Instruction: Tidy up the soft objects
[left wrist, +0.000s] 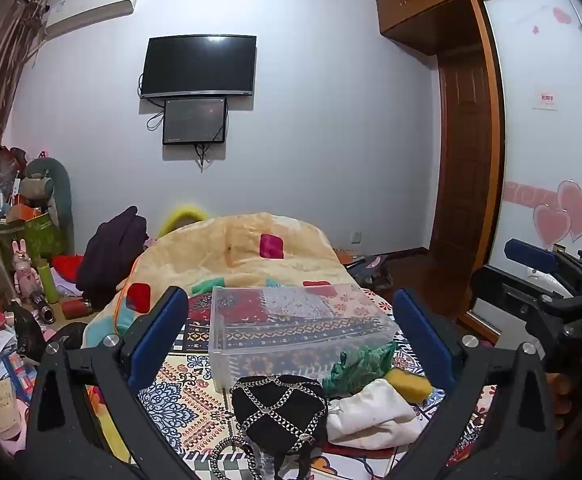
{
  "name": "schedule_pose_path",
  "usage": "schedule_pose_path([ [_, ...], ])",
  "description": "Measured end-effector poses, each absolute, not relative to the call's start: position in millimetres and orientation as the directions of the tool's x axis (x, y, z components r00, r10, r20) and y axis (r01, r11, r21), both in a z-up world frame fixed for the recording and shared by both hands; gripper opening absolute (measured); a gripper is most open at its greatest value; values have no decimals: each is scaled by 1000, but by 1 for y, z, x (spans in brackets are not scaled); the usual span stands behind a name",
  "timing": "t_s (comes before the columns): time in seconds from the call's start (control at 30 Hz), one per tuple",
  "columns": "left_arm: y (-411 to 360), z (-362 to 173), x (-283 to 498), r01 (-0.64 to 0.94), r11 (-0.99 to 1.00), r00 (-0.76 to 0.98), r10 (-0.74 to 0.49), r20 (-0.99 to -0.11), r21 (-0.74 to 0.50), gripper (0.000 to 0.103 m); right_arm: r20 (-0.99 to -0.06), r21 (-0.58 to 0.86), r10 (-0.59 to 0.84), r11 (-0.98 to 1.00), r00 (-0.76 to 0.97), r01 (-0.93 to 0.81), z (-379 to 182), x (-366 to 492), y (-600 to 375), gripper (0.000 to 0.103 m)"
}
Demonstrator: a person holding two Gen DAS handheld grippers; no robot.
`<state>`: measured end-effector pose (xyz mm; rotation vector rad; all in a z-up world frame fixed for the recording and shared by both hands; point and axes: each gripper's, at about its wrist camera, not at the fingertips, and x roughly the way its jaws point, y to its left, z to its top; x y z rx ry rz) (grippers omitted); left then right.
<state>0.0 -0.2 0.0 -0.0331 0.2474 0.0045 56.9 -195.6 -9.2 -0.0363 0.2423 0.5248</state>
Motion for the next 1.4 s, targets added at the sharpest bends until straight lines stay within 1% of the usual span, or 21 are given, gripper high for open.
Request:
schedule_pose_path([
  [1.4, 5, 4, -1, -10, 999, 972, 2, -233, -33, 103, -232, 41, 501, 861, 834, -507, -11, 55, -195, 103],
])
